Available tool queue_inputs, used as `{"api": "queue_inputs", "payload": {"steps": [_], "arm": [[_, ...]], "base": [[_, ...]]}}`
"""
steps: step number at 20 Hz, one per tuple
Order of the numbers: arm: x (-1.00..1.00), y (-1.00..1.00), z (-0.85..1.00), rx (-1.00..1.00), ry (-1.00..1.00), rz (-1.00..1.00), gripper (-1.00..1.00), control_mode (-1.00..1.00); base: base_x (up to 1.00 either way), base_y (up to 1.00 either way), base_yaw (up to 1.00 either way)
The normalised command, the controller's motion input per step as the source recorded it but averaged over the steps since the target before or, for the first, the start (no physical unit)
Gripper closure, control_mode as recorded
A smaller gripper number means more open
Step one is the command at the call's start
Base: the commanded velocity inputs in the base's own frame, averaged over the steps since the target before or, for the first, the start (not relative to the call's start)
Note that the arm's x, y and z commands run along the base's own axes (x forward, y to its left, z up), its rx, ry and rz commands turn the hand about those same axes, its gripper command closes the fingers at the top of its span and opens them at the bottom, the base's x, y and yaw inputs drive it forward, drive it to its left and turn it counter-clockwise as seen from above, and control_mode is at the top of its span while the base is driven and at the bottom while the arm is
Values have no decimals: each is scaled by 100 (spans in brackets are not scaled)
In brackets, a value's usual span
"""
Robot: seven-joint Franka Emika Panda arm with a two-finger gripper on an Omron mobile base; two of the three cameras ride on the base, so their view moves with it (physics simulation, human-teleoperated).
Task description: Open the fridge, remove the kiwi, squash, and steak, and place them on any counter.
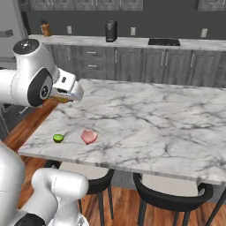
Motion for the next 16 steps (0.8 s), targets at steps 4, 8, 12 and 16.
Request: {"api": "queue_inputs", "payload": {"steps": [4, 8, 12, 16], "arm": [[65, -9, -99, 0, 16, 0, 100, -100], [89, -15, -97, 0, 13, 0, 100, -100], [99, -37, -98, 0, 6, 0, 100, -100], [100, -49, -76, 0, 17, 0, 100, -100]], "base": [[0, 0, 0], [0, 0, 0], [0, 0, 0], [0, 0, 0]]}}
